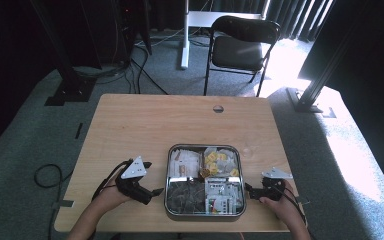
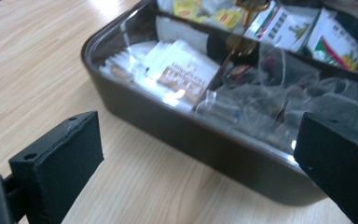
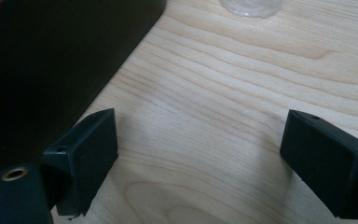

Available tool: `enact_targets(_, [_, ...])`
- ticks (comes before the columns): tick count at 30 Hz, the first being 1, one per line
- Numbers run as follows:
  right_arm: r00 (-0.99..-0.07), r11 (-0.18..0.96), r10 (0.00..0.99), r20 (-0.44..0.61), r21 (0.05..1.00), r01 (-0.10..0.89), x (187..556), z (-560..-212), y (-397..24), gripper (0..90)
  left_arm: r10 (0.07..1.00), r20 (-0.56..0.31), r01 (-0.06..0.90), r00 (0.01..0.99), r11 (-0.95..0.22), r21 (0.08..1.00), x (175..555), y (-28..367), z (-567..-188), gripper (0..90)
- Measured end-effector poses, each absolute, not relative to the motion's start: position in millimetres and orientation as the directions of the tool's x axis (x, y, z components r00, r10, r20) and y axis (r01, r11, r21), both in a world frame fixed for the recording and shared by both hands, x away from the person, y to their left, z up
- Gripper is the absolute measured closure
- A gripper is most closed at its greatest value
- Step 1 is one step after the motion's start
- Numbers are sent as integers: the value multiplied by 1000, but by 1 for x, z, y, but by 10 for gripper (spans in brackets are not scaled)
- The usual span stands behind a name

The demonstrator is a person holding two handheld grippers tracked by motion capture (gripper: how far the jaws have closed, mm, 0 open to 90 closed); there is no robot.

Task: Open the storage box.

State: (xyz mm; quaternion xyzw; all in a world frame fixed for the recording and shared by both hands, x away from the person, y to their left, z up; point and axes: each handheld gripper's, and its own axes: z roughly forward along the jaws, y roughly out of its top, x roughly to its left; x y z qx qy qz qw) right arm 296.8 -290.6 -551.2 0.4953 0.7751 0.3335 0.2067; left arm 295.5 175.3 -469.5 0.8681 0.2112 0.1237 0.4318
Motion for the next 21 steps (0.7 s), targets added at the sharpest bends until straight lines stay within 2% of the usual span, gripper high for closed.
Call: enact_targets(21, [-424, 287, 906, 10, 722, 630, 297, -551, -291, 107, 396, 18, 220, 918, -546, 808, 308, 134, -465, 26])
